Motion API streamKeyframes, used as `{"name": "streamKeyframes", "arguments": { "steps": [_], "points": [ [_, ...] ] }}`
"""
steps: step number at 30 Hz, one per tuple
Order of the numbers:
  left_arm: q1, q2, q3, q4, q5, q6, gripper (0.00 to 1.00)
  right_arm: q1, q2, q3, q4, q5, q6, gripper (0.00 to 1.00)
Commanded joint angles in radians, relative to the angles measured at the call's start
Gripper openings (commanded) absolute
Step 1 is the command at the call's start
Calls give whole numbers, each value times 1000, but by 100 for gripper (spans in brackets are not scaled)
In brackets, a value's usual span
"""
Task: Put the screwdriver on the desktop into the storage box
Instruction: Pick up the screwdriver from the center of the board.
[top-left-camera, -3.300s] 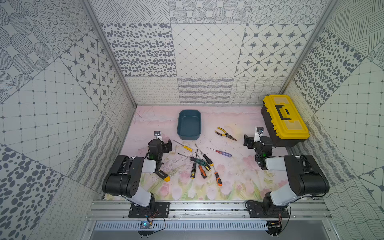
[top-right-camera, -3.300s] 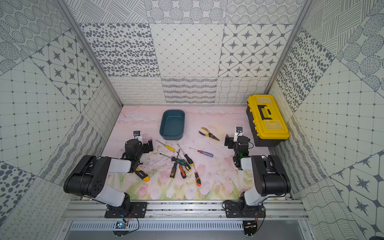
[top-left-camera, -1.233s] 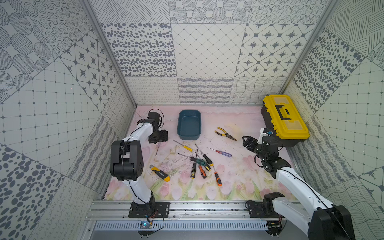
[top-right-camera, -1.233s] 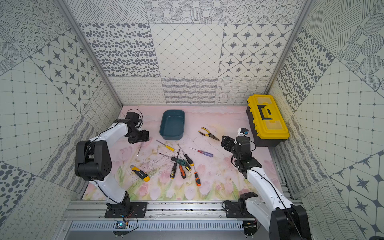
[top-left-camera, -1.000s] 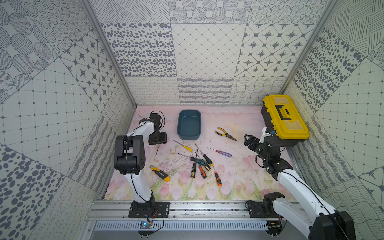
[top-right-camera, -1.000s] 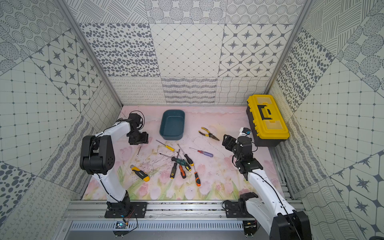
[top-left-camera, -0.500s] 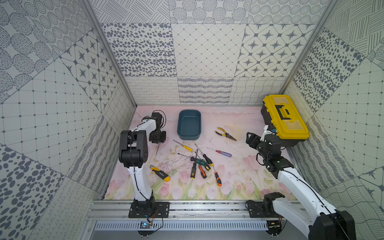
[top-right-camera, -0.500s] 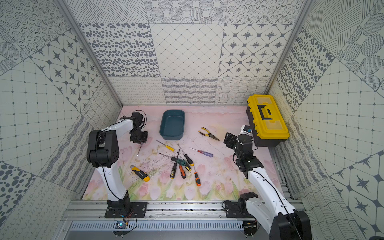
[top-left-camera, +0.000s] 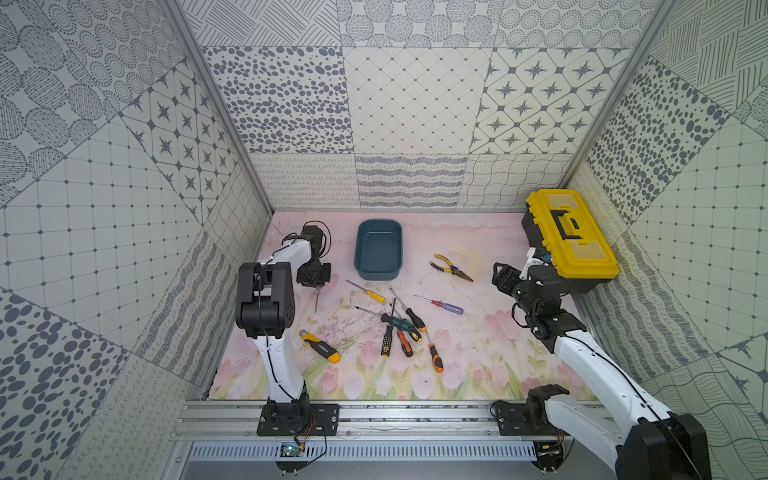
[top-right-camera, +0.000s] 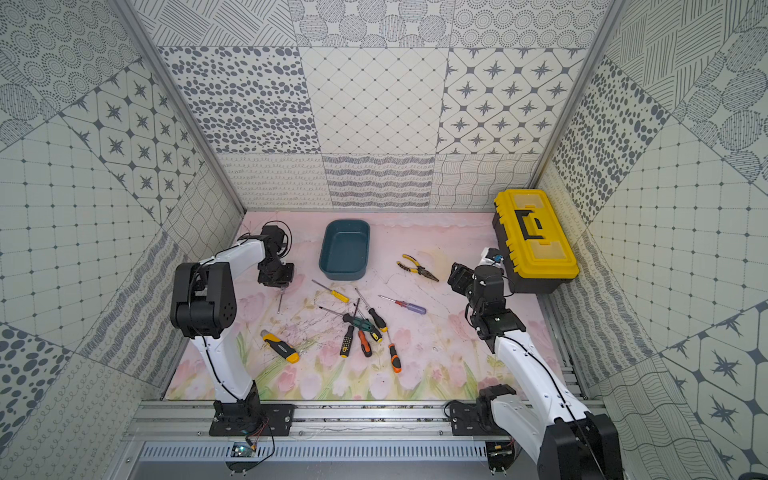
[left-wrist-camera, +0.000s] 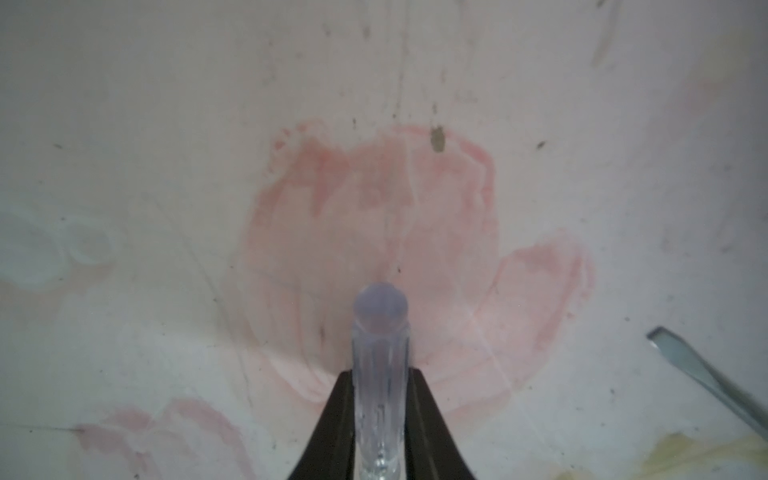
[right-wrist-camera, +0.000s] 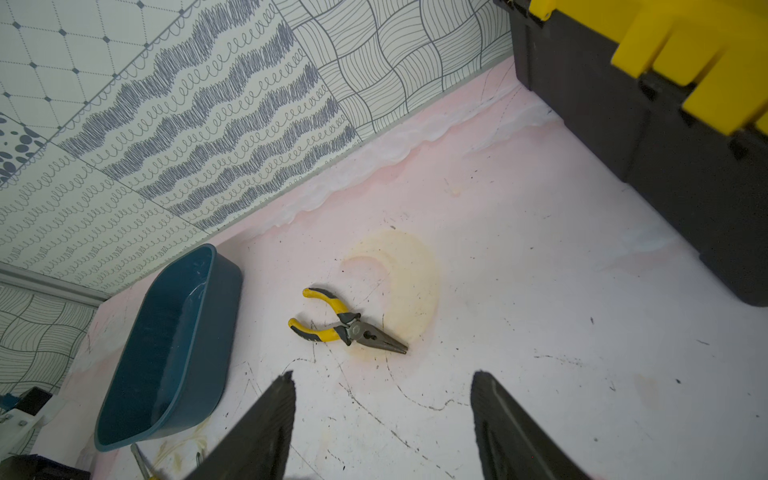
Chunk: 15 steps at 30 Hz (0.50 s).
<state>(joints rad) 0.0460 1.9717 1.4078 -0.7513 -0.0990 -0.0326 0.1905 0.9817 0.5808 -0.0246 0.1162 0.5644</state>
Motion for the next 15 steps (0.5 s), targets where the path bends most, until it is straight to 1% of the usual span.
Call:
{"name": "streamKeyframes", "arguments": {
  "steps": [1, 2, 3, 5, 7, 9, 12, 15],
  "points": [
    [-30, -156, -65, 23, 1, 51, 3, 6, 6, 25, 36, -6, -11, 71],
    [-46, -208, -86, 35, 18, 64, 3, 6, 8, 26, 36, -9, -5, 70],
    [-80, -262, -110, 49, 46, 84, 3, 6, 9, 27, 35, -15, -1, 70],
    [-145, -370, -163, 83, 153, 138, 2, 6, 12, 28, 36, -29, 8, 70],
    [-247, -462, -215, 114, 221, 226, 0, 7, 17, 32, 33, -42, 11, 70],
    [-385, -531, -257, 144, 245, 314, 0, 8, 20, 35, 29, -53, 7, 70],
    [-546, -575, -284, 192, 275, 396, 0, 9, 22, 39, 20, -68, -9, 70],
    [-685, -542, -265, 226, 342, 476, 0, 9, 18, 38, 6, -76, -25, 70]
  ]
}}
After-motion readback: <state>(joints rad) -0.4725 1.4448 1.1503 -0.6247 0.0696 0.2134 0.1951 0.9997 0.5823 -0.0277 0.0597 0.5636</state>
